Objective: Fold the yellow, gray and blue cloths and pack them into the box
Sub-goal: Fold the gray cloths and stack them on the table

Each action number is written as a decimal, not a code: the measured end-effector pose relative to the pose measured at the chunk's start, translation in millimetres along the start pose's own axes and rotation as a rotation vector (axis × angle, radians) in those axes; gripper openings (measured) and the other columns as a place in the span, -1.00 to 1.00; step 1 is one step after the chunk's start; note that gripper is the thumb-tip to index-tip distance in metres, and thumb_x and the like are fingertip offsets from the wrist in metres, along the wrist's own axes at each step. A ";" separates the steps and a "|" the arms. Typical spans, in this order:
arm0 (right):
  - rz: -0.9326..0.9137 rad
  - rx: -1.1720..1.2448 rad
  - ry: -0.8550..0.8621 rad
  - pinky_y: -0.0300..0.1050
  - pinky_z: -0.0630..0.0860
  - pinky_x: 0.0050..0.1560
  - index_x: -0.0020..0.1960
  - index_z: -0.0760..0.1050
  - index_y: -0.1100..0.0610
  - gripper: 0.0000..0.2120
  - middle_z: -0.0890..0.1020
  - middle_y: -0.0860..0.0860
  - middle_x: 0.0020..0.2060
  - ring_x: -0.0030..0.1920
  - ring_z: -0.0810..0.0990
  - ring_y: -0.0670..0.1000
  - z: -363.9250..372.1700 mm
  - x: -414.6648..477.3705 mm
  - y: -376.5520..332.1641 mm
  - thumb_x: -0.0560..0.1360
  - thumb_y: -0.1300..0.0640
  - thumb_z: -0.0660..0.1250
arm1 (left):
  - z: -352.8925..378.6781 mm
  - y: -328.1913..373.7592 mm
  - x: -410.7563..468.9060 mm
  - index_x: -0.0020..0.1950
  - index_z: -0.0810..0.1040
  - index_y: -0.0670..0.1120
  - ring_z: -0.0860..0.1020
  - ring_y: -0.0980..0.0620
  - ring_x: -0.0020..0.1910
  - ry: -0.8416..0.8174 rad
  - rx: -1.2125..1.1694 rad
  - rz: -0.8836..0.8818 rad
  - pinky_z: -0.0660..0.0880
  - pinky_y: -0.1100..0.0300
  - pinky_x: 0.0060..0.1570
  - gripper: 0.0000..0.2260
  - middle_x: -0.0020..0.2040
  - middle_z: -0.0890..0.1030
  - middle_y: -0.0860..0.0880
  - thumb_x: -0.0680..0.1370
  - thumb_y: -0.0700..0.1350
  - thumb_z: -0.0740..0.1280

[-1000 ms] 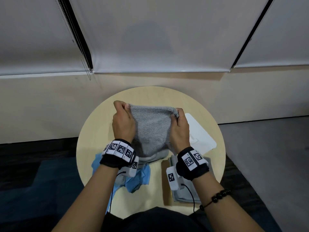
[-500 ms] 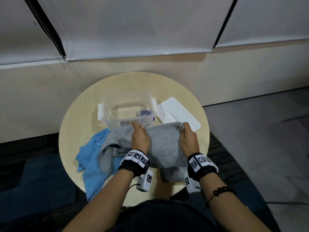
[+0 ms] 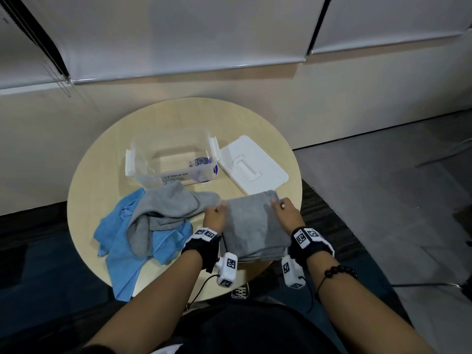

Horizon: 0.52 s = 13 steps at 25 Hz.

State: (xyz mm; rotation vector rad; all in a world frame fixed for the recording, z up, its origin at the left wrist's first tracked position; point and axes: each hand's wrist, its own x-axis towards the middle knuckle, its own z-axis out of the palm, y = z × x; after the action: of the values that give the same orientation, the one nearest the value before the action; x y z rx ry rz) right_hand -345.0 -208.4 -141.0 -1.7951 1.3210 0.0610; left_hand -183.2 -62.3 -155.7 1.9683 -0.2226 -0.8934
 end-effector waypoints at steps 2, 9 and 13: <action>0.053 -0.062 -0.111 -0.02 0.41 -0.08 0.21 0.35 0.18 -0.56 0.56 0.17 0.10 0.00 0.52 0.16 5.3 -0.8 18.7 0.65 -0.21 0.14 | -1.9 -14.5 -3.7 0.00 0.47 -0.24 0.51 -0.05 -0.07 -0.106 -0.006 -0.043 0.39 0.11 -0.07 -0.77 -0.09 0.52 -0.15 0.65 -0.06 0.29; -0.019 -0.082 -0.086 0.03 0.52 0.09 0.29 0.37 0.23 -0.63 0.59 0.24 0.17 0.16 0.58 0.26 16.5 -10.4 31.9 0.68 -0.06 0.16 | -1.5 -34.3 -16.3 0.36 0.31 -0.19 0.50 -0.14 0.26 -0.150 0.208 -0.018 0.42 0.10 0.09 -0.63 0.30 0.51 -0.15 0.63 -0.11 0.33; -0.006 -0.149 -0.041 0.14 0.54 0.15 0.26 0.34 0.24 -0.63 0.59 0.26 0.12 0.12 0.59 0.28 15.9 -15.9 31.8 0.70 -0.06 0.08 | 2.6 -31.9 -25.0 0.37 0.25 -0.17 0.53 -0.20 0.23 -0.051 0.171 -0.054 0.49 -0.02 0.19 -0.59 0.30 0.50 -0.21 0.60 -0.17 0.34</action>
State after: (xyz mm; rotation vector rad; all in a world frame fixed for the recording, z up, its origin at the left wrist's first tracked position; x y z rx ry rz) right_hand -370.2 -187.4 -162.1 -1.9123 1.3105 0.1966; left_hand -209.2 -34.5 -169.9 2.1191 -0.2842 -0.9884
